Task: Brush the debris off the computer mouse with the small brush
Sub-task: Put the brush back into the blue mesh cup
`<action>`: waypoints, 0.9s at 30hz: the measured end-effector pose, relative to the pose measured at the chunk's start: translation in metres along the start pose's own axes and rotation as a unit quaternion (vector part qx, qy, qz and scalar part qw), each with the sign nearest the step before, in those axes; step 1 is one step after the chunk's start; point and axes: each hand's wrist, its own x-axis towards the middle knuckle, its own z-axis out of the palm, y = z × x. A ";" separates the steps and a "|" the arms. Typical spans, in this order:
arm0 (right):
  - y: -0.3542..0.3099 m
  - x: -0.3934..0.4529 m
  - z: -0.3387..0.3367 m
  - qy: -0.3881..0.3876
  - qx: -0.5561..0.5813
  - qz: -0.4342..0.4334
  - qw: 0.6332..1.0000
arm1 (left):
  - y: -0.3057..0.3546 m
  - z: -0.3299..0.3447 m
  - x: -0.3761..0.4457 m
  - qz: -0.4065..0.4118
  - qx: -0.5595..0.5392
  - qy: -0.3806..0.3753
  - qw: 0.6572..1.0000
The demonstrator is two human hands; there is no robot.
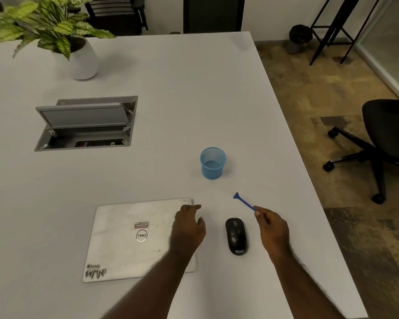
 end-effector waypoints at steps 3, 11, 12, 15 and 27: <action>-0.034 0.011 0.011 0.017 0.007 -0.043 0.999 | -0.015 -0.020 0.012 0.043 0.097 0.034 0.994; -0.105 0.053 0.054 0.088 -0.097 -0.152 0.980 | -0.062 -0.047 0.039 0.060 0.295 -0.009 0.954; -0.110 0.058 0.060 0.095 -0.124 -0.166 0.974 | -0.068 -0.048 0.042 0.059 0.304 -0.015 0.951; -0.120 0.073 0.074 0.099 -0.208 -0.211 0.950 | -0.084 -0.049 0.044 0.056 0.324 -0.039 0.944; -0.115 0.096 0.128 0.057 -0.514 -0.276 0.810 | -0.107 -0.053 0.051 0.028 0.326 -0.079 0.942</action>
